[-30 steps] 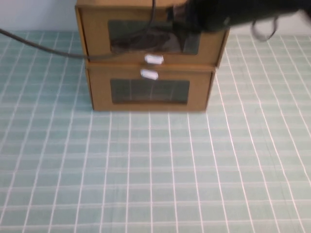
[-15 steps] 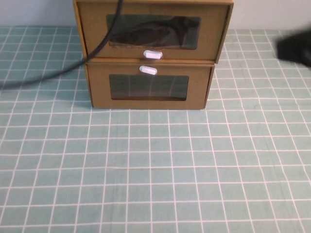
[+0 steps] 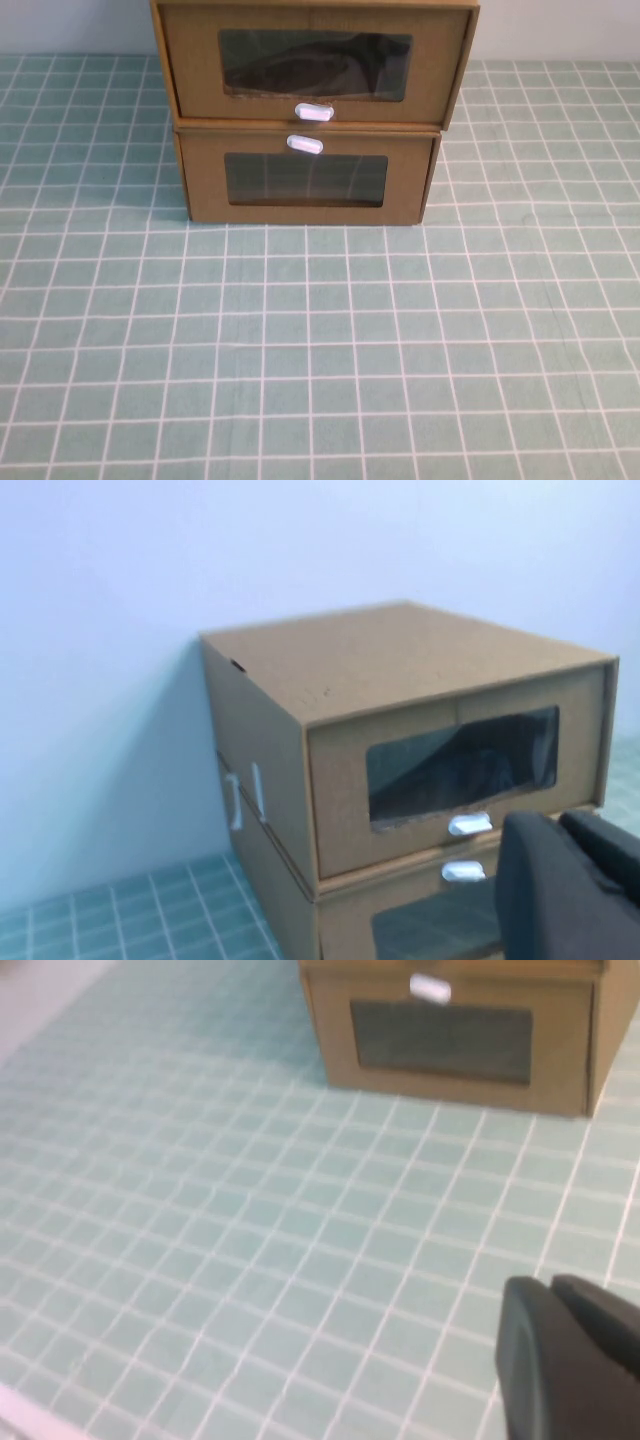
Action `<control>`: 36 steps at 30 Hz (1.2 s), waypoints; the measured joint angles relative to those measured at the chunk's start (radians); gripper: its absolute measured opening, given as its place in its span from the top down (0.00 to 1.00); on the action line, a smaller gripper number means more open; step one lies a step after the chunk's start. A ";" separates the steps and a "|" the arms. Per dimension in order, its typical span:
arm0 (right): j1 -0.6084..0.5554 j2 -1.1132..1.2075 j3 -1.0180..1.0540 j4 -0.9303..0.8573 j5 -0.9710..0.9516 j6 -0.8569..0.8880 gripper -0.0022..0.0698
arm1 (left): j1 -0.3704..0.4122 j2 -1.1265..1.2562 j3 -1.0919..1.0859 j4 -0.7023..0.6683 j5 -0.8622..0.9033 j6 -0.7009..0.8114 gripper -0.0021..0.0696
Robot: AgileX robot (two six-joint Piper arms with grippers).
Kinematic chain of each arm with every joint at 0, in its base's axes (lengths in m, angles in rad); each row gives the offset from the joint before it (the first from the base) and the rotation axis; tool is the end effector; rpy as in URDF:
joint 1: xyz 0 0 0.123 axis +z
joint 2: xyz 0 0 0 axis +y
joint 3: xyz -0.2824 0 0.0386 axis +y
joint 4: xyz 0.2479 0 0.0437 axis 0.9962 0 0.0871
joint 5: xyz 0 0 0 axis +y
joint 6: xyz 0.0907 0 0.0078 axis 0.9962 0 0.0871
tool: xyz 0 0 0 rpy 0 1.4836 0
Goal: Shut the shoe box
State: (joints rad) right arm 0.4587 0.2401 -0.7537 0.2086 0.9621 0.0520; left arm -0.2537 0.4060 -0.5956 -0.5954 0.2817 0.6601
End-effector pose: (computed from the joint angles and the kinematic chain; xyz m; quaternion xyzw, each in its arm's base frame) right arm 0.0053 0.0199 0.3565 -0.1648 0.8014 0.2436 0.5208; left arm 0.0747 -0.0341 0.3633 0.1713 0.6709 -0.1152 0.7122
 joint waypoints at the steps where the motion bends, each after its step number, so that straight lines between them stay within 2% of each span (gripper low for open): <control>1: 0.000 -0.032 0.029 0.000 -0.025 0.000 0.99 | 0.000 -0.070 0.049 0.000 -0.017 0.000 0.98; 8: 0.000 -0.105 0.252 0.010 -0.311 -0.030 0.99 | 0.000 -0.393 0.295 -0.006 -0.066 -0.018 0.98; 14: 0.000 -0.085 0.463 0.031 -0.637 -0.108 0.99 | 0.000 -0.418 0.458 0.004 -0.128 -0.020 0.98; 17: 0.000 -0.082 0.531 0.033 -0.729 -0.112 0.99 | 0.000 -0.418 0.542 0.004 -0.137 -0.022 0.98; 22: 0.000 -0.081 0.596 0.033 -0.766 -0.114 0.99 | 0.000 -0.418 0.620 0.008 -0.161 -0.013 0.98; 36: 0.000 -0.076 0.661 0.033 -0.778 -0.120 0.99 | 0.000 -0.418 0.622 0.013 -0.176 0.012 0.98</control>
State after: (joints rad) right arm 0.4587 0.1641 -0.0925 0.2419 0.1838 -0.0675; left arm -0.2537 -0.0122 0.0262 -0.5824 0.1056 0.6722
